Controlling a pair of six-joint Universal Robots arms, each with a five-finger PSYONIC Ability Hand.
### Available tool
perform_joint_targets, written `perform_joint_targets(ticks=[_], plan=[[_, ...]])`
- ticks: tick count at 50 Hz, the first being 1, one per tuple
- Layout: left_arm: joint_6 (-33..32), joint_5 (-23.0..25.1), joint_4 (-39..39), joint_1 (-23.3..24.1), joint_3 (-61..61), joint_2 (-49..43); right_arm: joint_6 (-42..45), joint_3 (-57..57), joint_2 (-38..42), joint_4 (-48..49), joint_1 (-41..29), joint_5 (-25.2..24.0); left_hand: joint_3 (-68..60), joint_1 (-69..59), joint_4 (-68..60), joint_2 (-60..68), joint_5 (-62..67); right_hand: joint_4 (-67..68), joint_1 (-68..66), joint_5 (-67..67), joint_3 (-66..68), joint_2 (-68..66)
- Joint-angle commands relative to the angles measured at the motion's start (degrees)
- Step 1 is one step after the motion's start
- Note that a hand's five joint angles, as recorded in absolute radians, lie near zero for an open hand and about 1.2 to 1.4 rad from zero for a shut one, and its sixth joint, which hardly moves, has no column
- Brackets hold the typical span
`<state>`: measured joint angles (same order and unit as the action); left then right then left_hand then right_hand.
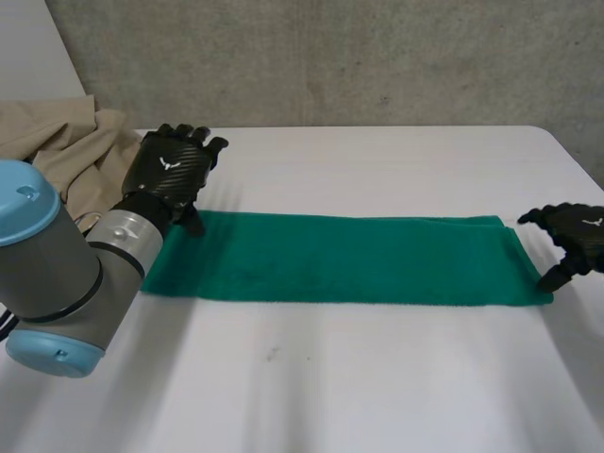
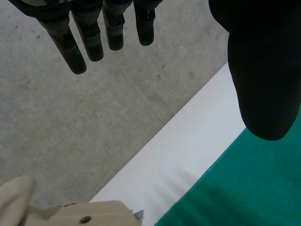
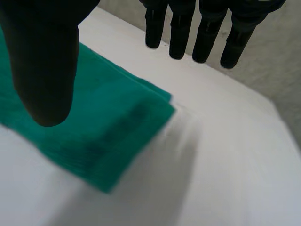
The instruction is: Fold the laundry.
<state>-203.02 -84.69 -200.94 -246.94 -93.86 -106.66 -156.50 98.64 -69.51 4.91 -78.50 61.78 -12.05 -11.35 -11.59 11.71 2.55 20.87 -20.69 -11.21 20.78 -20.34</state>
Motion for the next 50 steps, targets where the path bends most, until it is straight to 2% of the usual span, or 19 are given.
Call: perform_joint_targets(ticks=[1,8,10,11,12,13,15,17,20,23,27,31,34,38,41,42,45,46,50], plan=[[1.2,1.6,-0.1,0.1,-0.4,0.2,2.3,-0.6,4.1,-1.4,-0.5,1.1,2.0,1.3,1.6,-1.7,-2.6,7.4,-7.6,-7.0,7.5,-7.9],[1.2,1.7,-0.2,0.1,-0.8,0.1,6.1,-1.9,8.3,-1.0,-1.9,1.1,2.0,1.3,1.6,-1.7,-2.6,11.6,-11.8,-11.2,11.7,-12.1],[1.2,1.7,-0.2,0.1,-0.9,-0.1,6.4,-2.4,9.1,-0.9,-2.2,1.3,2.0,1.3,1.6,-1.7,-2.6,17.9,-18.1,-17.6,18.0,-18.5],[1.2,1.7,-0.2,0.1,-0.9,-0.1,6.5,-2.6,9.5,-0.9,-2.2,1.6,2.0,1.3,1.6,-1.7,-2.6,25.3,-25.5,-25.0,25.4,-25.8],[1.2,1.7,-0.2,0.1,-1.0,-0.2,6.5,-3.0,10.0,-0.5,-2.2,2.5,2.0,1.3,1.6,-1.7,-2.6,51.9,-52.0,-51.5,51.9,-52.4],[1.2,1.8,-0.2,0.1,-1.0,-0.3,6.5,-3.4,10.1,-0.2,-2.1,3.3,2.0,1.3,1.6,-1.7,-2.6,59.1,-59.2,-58.7,59.1,-59.6],[1.2,1.7,-0.2,0.1,-1.0,-0.3,6.5,-3.7,10.1,0.7,-1.9,6.4,2.0,1.3,1.6,-1.7,-2.6,59.1,-59.3,-58.8,59.2,-59.7],[1.2,1.7,-0.2,0.1,-1.0,-0.3,6.5,-2.5,9.1,6.0,-1.5,13.9,2.0,1.3,1.6,-1.7,-2.6,59.1,-59.3,-58.8,59.2,-59.7],[1.2,1.7,-0.2,0.2,-1.1,0.1,7.3,-0.9,5.3,14.5,-0.8,20.8,2.0,1.3,1.6,-1.7,-2.6,59.1,-59.3,-58.8,59.2,-59.7],[1.2,1.7,-0.2,0.2,-1.2,0.8,13.0,-0.8,1.0,14.4,-0.2,21.2,2.0,1.3,1.6,-1.7,-2.6,59.1,-59.3,-58.8,59.2,-59.7],[1.2,1.7,-0.2,0.1,-1.9,2.4,23.7,-3.4,0.9,11.3,3.3,20.3,2.0,1.3,1.6,-1.7,-2.6,59.1,-59.3,-58.8,59.2,-59.7],[1.2,1.7,-0.2,-0.1,-2.5,2.7,27.5,-4.2,1.0,11.3,2.3,19.3,2.0,1.3,1.6,-1.7,-2.6,59.1,-59.3,-58.8,59.2,-59.7],[1.2,1.7,-0.2,-0.1,-2.7,2.7,27.0,-5.9,1.0,12.4,-6.6,16.3,2.0,1.3,1.6,-1.7,-2.6,59.1,-59.3,-58.8,59.2,-59.7],[1.3,1.7,-0.2,-0.2,-3.0,3.0,26.8,-6.4,0.8,17.3,-20.5,9.2,2.0,1.3,1.6,-1.7,-2.6,59.1,-59.3,-58.8,59.2,-59.7],[1.3,1.6,-0.2,0.0,-3.0,3.1,26.8,-6.2,0.8,19.7,-26.9,5.0,2.0,1.3,1.6,-1.7,-2.6,59.1,-59.3,-58.8,59.2,-59.7],[1.3,1.6,-0.2,0.1,-3.0,3.1,27.1,-6.7,1.3,20.2,-31.1,2.9,2.0,1.3,1.6,-1.7,-2.6,59.1,-59.3,-58.8,59.2,-59.7],[1.3,1.6,-0.2,0.2,-2.9,3.5,27.0,-7.5,3.3,21.0,-37.2,0.8,2.0,1.3,1.6,-1.7,-2.6,59.1,-59.3,-58.8,59.2,-59.7],[1.3,1.5,-0.2,0.2,-2.9,3.6,27.6,-8.3,6.7,20.9,-41.4,-0.1,2.0,1.3,1.6,-1.7,-2.6,59.1,-59.3,-58.8,59.2,-59.7],[1.4,1.5,-0.2,0.5,-2.8,3.5,28.6,-12.2,15.2,18.6,-49.7,0.4,2.0,1.3,1.6,-1.7,-2.6,59.1,-59.3,-58.8,59.2,-59.7]])
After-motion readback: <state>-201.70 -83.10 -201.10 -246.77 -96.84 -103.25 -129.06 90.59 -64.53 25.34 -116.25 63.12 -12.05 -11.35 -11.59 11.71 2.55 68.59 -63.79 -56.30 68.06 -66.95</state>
